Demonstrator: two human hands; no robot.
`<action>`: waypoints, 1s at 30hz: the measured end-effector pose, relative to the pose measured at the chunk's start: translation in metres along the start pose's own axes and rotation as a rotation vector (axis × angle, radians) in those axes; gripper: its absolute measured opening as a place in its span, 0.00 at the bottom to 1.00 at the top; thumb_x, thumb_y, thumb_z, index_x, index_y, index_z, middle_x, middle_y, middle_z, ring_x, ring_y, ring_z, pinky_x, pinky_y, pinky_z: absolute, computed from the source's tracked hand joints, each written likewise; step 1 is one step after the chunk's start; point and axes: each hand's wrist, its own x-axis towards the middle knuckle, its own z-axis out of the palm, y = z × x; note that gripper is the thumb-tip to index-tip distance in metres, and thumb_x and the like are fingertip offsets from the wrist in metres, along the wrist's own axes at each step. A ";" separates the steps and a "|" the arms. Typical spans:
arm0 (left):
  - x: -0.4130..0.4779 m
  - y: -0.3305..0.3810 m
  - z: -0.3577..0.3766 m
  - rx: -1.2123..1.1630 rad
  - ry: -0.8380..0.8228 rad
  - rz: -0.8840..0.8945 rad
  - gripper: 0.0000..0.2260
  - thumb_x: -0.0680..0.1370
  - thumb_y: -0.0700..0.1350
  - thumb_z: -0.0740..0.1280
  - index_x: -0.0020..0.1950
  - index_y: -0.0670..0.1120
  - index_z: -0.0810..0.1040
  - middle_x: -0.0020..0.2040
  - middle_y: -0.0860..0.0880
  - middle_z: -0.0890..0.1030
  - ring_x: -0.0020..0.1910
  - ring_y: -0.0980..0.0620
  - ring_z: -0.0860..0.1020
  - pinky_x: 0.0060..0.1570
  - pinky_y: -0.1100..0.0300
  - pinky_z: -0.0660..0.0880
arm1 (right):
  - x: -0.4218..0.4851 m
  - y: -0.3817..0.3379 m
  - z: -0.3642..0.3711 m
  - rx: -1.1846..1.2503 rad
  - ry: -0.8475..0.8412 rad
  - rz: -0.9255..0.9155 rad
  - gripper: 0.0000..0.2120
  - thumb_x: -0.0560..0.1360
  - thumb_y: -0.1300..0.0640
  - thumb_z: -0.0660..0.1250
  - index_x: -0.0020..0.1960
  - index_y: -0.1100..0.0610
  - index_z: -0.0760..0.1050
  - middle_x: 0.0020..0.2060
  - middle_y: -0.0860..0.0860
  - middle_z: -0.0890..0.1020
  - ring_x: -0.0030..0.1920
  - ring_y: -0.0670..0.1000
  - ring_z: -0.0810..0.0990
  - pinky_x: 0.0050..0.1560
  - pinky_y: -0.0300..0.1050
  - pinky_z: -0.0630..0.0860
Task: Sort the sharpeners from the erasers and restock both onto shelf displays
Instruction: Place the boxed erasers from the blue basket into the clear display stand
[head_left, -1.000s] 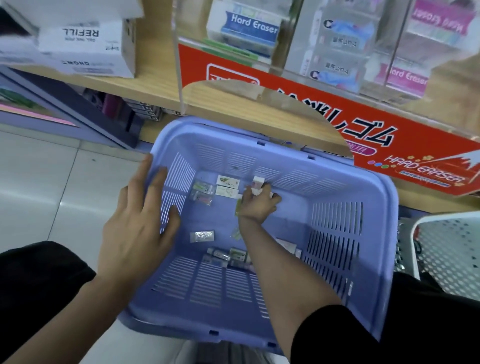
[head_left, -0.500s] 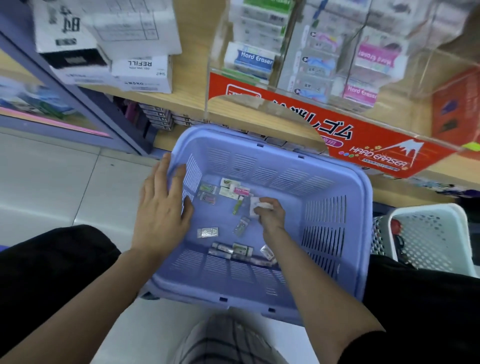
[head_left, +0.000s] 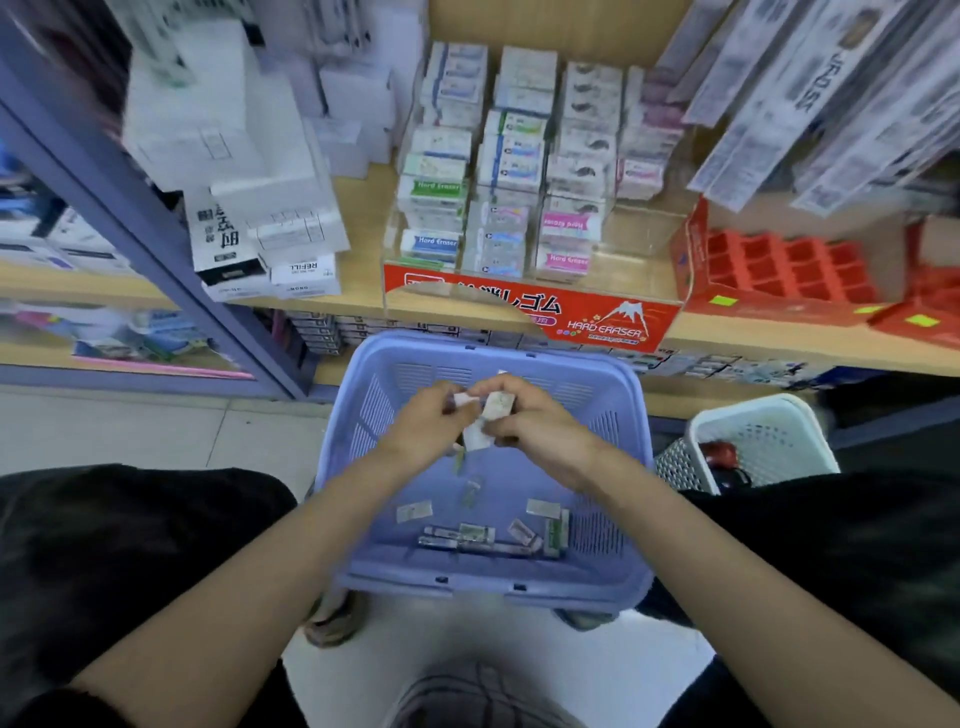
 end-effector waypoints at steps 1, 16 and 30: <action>-0.004 0.008 -0.005 -0.009 -0.038 0.017 0.07 0.80 0.43 0.62 0.51 0.40 0.75 0.38 0.47 0.77 0.36 0.52 0.78 0.31 0.63 0.76 | -0.005 -0.007 -0.003 0.003 -0.013 0.003 0.18 0.73 0.77 0.58 0.53 0.58 0.72 0.45 0.54 0.74 0.42 0.49 0.72 0.39 0.39 0.69; -0.017 0.082 -0.047 -0.208 0.044 0.102 0.06 0.78 0.38 0.65 0.46 0.49 0.73 0.39 0.46 0.81 0.31 0.56 0.81 0.41 0.58 0.79 | -0.037 -0.069 -0.044 -0.381 0.061 -0.283 0.19 0.78 0.69 0.55 0.61 0.50 0.58 0.45 0.56 0.80 0.36 0.54 0.73 0.38 0.47 0.70; -0.025 0.107 -0.049 -0.364 -0.036 0.047 0.22 0.68 0.63 0.62 0.48 0.48 0.81 0.32 0.47 0.81 0.30 0.52 0.79 0.30 0.57 0.77 | -0.039 -0.087 -0.045 0.034 0.068 -0.449 0.08 0.76 0.67 0.64 0.53 0.56 0.73 0.36 0.53 0.83 0.29 0.47 0.70 0.30 0.37 0.67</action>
